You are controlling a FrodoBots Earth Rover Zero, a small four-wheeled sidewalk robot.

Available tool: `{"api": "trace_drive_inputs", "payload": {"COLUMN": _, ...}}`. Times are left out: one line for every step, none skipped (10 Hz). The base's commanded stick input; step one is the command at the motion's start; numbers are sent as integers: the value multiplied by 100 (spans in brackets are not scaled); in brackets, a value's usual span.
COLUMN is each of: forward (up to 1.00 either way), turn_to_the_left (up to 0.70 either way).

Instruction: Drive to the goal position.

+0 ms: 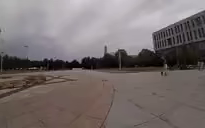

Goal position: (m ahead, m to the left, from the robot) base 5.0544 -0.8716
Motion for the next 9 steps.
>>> {"api": "trace_drive_inputs", "payload": {"forward": 70, "turn_to_the_left": 0}}
{"api": "trace_drive_inputs", "payload": {"forward": 70, "turn_to_the_left": 17}}
{"api": "trace_drive_inputs", "payload": {"forward": 70, "turn_to_the_left": 31}}
{"api": "trace_drive_inputs", "payload": {"forward": 70, "turn_to_the_left": 35}}
{"api": "trace_drive_inputs", "payload": {"forward": 70, "turn_to_the_left": 35}}
{"api": "trace_drive_inputs", "payload": {"forward": 70, "turn_to_the_left": 35}}
{"api": "trace_drive_inputs", "payload": {"forward": 70, "turn_to_the_left": 35}}
{"api": "trace_drive_inputs", "payload": {"forward": 70, "turn_to_the_left": 35}}
{"api": "trace_drive_inputs", "payload": {"forward": 70, "turn_to_the_left": 35}}
